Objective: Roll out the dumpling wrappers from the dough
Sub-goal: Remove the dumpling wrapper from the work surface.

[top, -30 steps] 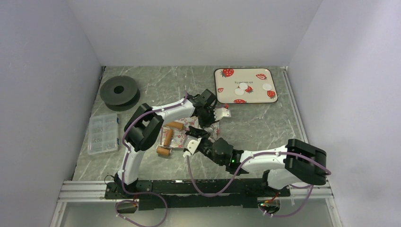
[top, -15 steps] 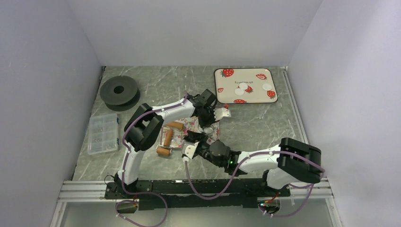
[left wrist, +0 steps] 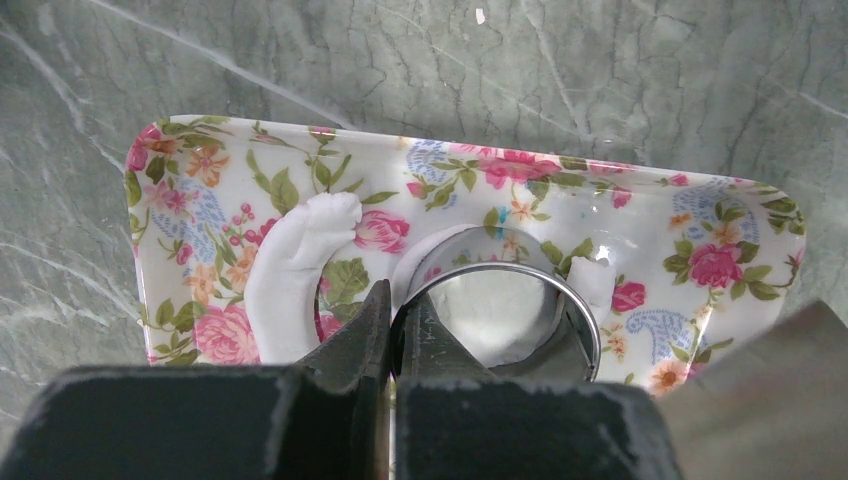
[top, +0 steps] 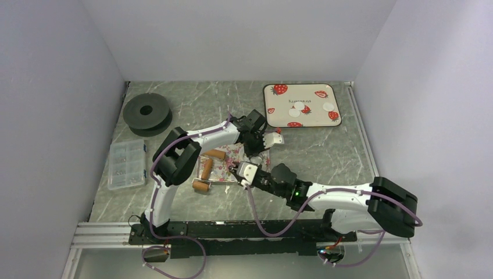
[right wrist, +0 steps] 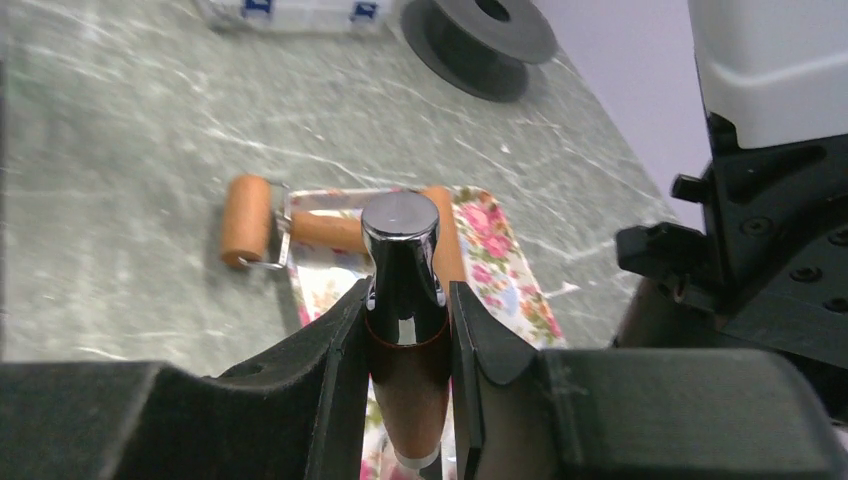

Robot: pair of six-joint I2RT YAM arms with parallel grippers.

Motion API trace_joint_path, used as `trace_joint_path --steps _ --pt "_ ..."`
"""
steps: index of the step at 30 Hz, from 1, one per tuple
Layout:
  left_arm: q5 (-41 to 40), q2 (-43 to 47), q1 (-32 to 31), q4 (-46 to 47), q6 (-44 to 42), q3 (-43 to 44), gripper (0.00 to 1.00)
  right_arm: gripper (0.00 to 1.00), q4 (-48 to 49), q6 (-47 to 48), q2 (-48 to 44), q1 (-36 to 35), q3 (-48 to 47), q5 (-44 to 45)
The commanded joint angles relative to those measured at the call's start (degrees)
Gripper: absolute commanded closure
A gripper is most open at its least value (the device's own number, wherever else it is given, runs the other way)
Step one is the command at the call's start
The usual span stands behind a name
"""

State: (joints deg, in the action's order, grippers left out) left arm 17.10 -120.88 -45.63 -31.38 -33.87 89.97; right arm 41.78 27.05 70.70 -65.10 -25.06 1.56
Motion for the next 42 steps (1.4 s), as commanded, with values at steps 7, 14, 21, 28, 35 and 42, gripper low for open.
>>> trace_joint_path --steps 7,14,21,28,35,42 --pt "0.7 -2.7 -1.0 -2.4 -0.7 -2.6 1.00 1.00 -3.2 -6.9 -6.0 -0.3 -2.7 -2.8" --pt "0.9 -2.6 -1.0 -2.6 -0.6 -2.4 1.00 1.00 -6.2 4.7 -8.7 -0.4 -3.5 11.3" --pt "1.3 -3.0 -1.0 -2.9 -0.4 -2.2 1.00 1.00 -3.3 7.2 -4.3 -0.3 -2.2 11.6" --pt "1.4 -2.9 -1.0 -3.1 -0.4 -1.9 1.00 1.00 -1.0 10.6 -0.5 -0.5 -1.9 10.9" --pt "1.5 -2.6 -1.0 -2.9 -0.4 -2.2 1.00 1.00 -3.8 9.1 3.0 -0.6 -1.3 5.4" --pt "-0.2 -1.6 -1.2 -1.2 1.9 -4.5 1.00 1.00 2.0 -1.8 1.3 0.3 1.4 0.7"
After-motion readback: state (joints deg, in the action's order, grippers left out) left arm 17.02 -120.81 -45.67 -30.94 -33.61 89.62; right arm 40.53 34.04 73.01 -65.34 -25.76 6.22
